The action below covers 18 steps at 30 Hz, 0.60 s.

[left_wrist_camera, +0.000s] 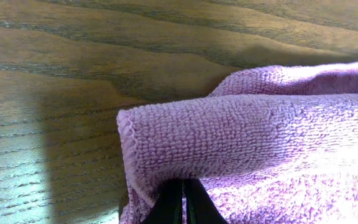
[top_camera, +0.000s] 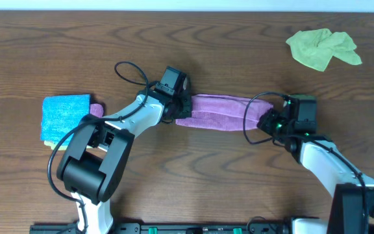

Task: Fold the cloth
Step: 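Hold the left end with left gripper, fold right end toward it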

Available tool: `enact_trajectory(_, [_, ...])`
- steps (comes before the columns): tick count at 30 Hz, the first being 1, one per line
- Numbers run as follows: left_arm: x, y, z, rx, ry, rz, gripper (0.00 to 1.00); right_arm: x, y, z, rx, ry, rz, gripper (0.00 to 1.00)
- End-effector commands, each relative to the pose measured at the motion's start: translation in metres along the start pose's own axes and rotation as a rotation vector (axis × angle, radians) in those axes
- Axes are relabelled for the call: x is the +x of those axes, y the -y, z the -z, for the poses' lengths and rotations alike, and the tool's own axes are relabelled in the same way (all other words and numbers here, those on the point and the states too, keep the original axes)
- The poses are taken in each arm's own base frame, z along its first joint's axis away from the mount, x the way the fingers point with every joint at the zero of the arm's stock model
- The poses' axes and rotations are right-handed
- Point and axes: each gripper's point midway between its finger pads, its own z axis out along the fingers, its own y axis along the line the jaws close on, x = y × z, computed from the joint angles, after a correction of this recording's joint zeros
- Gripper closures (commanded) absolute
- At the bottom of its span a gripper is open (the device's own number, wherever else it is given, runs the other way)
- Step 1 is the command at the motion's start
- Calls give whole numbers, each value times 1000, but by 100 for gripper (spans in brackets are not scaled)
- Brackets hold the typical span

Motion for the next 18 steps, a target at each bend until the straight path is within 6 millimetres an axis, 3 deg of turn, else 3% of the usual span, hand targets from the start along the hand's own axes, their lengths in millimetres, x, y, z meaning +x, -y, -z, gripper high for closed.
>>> enact_trajectory(1, [-4, -6, 0, -38, 12, -7, 94, -11, -25, 4, -37, 22, 96, 99])
enact_trajectory(6, [-4, -6, 0, -37, 11, -7, 94, -17, -50, 8, -60, 33, 160, 99])
enact_trajectory(18, [-3, -6, 0, -35, 10, -7, 94, -23, -84, 15, -104, 53, 230, 99])
